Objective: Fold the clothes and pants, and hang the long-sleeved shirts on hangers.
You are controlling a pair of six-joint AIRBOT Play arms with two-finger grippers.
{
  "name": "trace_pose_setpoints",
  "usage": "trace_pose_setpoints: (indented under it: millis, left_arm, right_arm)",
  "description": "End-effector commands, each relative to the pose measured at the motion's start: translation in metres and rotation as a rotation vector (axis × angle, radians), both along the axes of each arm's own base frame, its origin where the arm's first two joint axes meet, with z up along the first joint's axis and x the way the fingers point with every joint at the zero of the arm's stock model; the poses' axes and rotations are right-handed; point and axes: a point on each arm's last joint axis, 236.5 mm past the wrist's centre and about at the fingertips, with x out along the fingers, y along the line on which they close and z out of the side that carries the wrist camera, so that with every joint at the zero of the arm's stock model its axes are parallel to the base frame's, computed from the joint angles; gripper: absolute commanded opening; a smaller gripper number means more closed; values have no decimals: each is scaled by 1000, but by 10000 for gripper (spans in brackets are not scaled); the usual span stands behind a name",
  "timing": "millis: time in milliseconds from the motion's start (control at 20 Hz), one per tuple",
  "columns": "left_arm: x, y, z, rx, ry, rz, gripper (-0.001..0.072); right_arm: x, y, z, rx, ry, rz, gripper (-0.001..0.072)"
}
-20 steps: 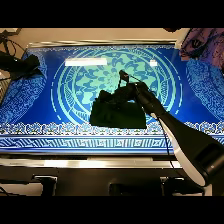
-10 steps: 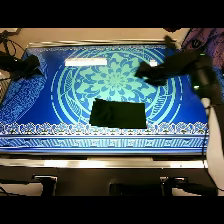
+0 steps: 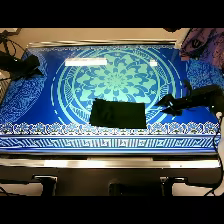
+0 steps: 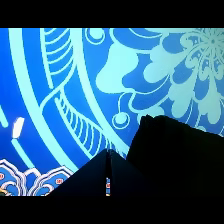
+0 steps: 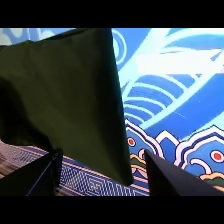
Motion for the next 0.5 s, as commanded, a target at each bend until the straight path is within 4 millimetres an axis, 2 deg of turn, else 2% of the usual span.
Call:
trace_pose_setpoints:
  millis: [0, 250, 350, 450]
  left_arm:
    - [1, 0, -1, 0, 2, 1, 16]
    - [2, 0, -5, -1, 12, 1, 16]
    - [2, 0, -7, -2, 16, 0, 16]
    - [3, 0, -9, -1, 18, 0, 16]
  right_arm:
    - [-7, 29, -44, 77, 45, 40, 532]
    - [-4, 72, -71, 97, 60, 89, 508]
    - [-2, 82, -75, 81, 54, 94, 410]
    - [-3, 88, -75, 82, 61, 97, 241]
